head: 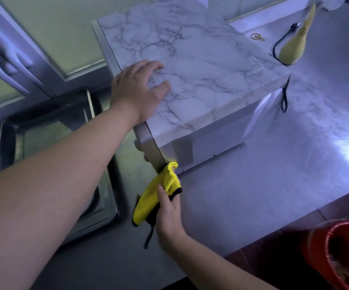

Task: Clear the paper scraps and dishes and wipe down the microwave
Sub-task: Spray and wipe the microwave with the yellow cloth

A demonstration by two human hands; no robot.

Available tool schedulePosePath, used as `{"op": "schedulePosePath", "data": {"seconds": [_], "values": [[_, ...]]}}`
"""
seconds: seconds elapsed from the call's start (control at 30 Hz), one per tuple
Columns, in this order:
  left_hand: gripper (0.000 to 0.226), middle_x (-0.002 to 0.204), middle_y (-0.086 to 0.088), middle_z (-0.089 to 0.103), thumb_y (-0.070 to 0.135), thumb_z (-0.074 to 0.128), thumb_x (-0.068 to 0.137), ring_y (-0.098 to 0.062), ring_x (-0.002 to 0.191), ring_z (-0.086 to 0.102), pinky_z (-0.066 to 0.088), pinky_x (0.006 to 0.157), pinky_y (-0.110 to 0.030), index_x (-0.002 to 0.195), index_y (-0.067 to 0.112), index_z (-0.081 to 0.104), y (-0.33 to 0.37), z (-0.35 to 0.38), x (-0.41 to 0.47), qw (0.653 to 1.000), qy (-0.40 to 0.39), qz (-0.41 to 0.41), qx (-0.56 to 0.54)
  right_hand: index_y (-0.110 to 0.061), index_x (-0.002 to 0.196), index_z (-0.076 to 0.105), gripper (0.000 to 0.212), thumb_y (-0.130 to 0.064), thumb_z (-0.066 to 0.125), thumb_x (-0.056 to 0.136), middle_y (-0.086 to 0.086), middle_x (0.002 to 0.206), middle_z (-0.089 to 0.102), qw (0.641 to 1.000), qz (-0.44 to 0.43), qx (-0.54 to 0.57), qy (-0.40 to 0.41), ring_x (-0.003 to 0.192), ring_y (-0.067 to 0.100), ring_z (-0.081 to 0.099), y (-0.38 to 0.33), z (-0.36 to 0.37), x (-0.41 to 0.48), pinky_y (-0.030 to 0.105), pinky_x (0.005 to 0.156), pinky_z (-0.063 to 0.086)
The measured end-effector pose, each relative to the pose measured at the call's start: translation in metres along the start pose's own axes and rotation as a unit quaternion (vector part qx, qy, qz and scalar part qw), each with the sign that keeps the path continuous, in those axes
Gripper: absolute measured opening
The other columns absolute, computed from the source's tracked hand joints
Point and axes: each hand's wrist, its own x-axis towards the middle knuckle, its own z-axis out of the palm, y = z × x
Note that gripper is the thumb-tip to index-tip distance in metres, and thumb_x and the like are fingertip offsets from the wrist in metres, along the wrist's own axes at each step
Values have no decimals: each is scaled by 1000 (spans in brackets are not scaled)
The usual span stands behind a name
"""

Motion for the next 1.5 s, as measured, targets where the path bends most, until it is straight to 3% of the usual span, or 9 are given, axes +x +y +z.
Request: {"op": "schedulePosePath", "data": {"seconds": [0.07, 0.23, 0.53, 0.67, 0.9, 1.2, 1.3, 1.37, 1.5], "values": [[51, 148, 12, 45, 59, 44, 85, -16, 139, 35, 23, 116, -43, 132, 41, 51, 2, -1, -1, 1000, -4, 2, 2, -24, 119, 63, 24, -12, 56, 100, 8, 118, 71, 1000, 11, -28, 2, 97, 19, 73, -14, -29, 1, 34, 74, 61], [55, 159, -6, 32, 45, 36, 100, -25, 148, 25, 16, 122, -41, 150, 21, 38, 17, -1, -9, 997, -46, 3, 59, -20, 115, 65, 18, -19, 57, 99, 6, 106, 76, 993, -23, -27, 113, 96, 26, 74, -66, -105, 6, 44, 81, 59], [57, 161, -7, 29, 44, 40, 99, -24, 149, 22, 15, 122, -40, 149, 18, 37, 34, 7, -29, 998, -20, 21, 53, -25, 108, 66, 19, -24, 61, 89, 1, 97, 69, 937, -245, 29, 249, 80, 17, 68, -188, -127, 96, 31, 62, 57], [51, 156, -8, 37, 41, 43, 98, -24, 146, 28, 18, 121, -40, 143, 18, 45, 36, 9, -30, 998, 4, 29, 48, -23, 131, 57, 44, -45, 59, 94, -2, 121, 66, 960, -166, 28, 222, 110, 15, 63, -176, -97, 137, 26, 80, 51], [51, 155, -8, 38, 41, 45, 97, -24, 145, 29, 18, 121, -37, 142, 18, 46, 36, 10, -30, 999, 14, 30, 43, -30, 100, 67, 21, -47, 56, 98, -15, 84, 77, 946, -149, 200, 208, 75, 1, 72, -156, -87, 143, 18, 55, 55], [56, 155, -5, 39, 45, 41, 94, -23, 145, 29, 19, 120, -35, 143, 19, 46, 35, 9, -31, 999, 8, 20, 28, -23, 113, 67, 34, -50, 55, 97, -1, 102, 76, 956, 52, 260, 127, 103, 21, 67, -55, -29, 87, 44, 104, 48], [56, 155, -4, 40, 45, 42, 95, -21, 145, 29, 20, 120, -34, 144, 19, 46, 36, 8, -32, 1000, 9, 14, 20, -14, 112, 57, 46, -56, 42, 100, 22, 84, 72, 973, 122, 173, 90, 75, 35, 64, -33, -17, 67, 41, 82, 49], [55, 154, -4, 41, 43, 44, 95, -20, 144, 30, 20, 120, -33, 144, 18, 47, 37, 9, -32, 1000, 11, 15, 17, -9, 128, 48, 57, -58, 38, 101, 39, 109, 64, 971, 160, 169, 55, 95, 46, 65, -23, -8, 57, 44, 82, 48], [53, 155, -3, 40, 42, 45, 97, -19, 145, 29, 19, 120, -32, 144, 19, 47, 38, 8, -33, 1000, 15, 7, 9, -8, 140, 46, 64, -57, 45, 99, 27, 132, 59, 940, 227, 255, 30, 121, 40, 59, -18, -3, 42, 51, 93, 48]]}}
